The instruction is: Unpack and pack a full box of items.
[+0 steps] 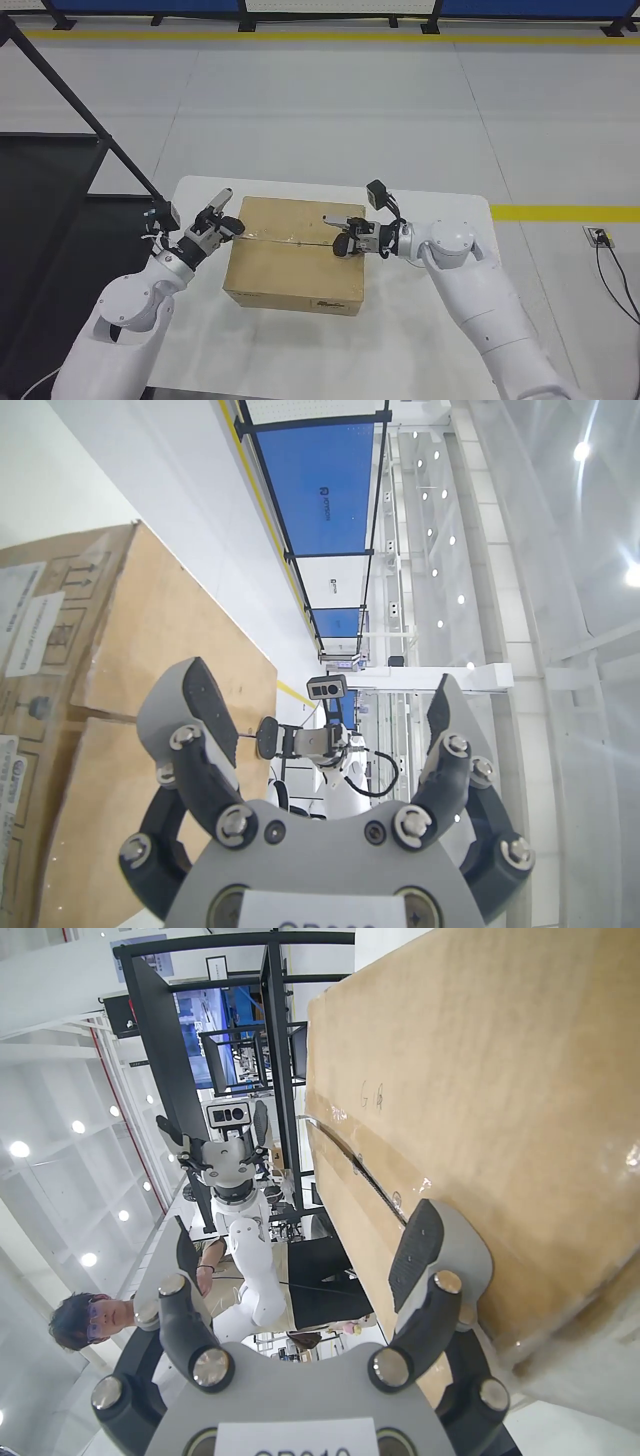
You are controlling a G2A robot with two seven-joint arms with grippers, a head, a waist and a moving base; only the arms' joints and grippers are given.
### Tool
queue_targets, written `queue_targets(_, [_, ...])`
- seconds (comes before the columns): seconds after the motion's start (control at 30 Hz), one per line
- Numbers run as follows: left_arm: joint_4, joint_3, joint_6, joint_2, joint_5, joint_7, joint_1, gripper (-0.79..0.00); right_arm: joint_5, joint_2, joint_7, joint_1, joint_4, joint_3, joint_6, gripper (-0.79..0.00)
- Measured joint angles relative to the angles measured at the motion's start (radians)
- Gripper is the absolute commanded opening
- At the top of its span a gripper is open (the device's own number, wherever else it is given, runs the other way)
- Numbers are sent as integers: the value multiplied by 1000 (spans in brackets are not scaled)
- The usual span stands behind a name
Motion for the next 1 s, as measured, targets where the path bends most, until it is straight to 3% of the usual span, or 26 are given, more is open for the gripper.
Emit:
queue_targets(0.57, [120, 63, 0, -23, 20, 28, -49, 0, -4, 14, -32, -37, -66, -5, -49, 0])
queue_targets(0.77, [124, 62, 5, -26, 17, 16, -56, 0, -12, 40, -85, -143, -175, 57, -101, 0])
queue_targets(1.0, [130, 68, 12, -31, 24, 1, -66, 0, -52, 78, -200, -362, -403, 165, -81, 0])
